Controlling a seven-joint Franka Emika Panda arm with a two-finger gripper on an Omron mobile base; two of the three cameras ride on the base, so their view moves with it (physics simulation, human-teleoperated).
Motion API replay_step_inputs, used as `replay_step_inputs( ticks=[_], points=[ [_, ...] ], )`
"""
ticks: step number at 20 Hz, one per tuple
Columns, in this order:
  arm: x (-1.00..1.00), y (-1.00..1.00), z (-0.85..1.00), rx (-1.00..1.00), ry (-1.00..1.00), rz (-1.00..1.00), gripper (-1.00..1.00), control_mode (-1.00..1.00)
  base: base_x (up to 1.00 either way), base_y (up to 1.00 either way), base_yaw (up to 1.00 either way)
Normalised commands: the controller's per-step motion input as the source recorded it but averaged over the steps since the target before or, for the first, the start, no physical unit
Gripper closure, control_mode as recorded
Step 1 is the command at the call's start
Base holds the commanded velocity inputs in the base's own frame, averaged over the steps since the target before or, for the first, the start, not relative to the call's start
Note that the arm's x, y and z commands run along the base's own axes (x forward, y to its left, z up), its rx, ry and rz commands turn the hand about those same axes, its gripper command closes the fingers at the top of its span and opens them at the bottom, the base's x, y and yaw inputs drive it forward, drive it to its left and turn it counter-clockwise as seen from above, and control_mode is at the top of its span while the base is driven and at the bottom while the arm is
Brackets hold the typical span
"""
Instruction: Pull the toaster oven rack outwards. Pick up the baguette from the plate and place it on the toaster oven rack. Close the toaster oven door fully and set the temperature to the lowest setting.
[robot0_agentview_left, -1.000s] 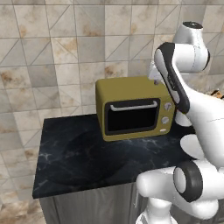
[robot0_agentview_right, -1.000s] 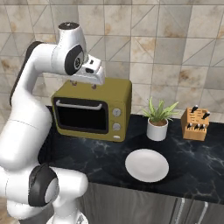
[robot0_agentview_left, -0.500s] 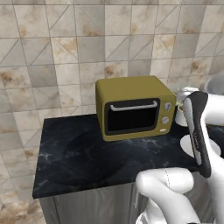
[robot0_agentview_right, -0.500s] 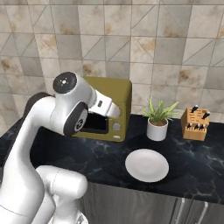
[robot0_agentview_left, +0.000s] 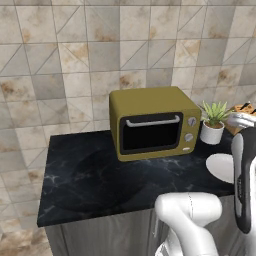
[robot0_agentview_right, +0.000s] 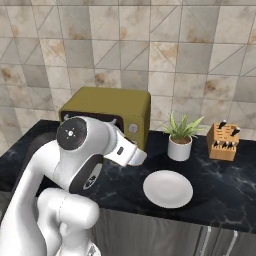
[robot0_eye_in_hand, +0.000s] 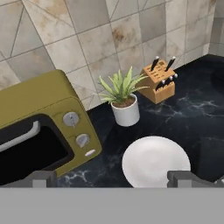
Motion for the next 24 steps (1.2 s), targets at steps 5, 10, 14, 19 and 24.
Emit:
replay_step_inputs(
  ticks=[5, 10, 14, 19, 24],
  points=[
    [-0.11, -0.05, -0.06, 0.05, 0.00, 0.02, -1.00, -1.00, 0.00, 0.00, 0.00],
    [0.00, 0.00, 0.00, 0.02, 0.00, 0.13, -1.00, -1.00, 0.00, 0.00, 0.00],
    [0.14, 0.00, 0.00, 0.00, 0.01, 0.17, -1.00, -1.00, 0.00, 0.00, 0.00],
    [0.20, 0.00, 0.00, 0.00, 0.00, 0.14, -1.00, -1.00, 0.00, 0.00, 0.00],
    [0.23, 0.04, -0.05, -0.01, -0.01, 0.01, -1.00, -1.00, 0.00, 0.00, 0.00]
  ],
)
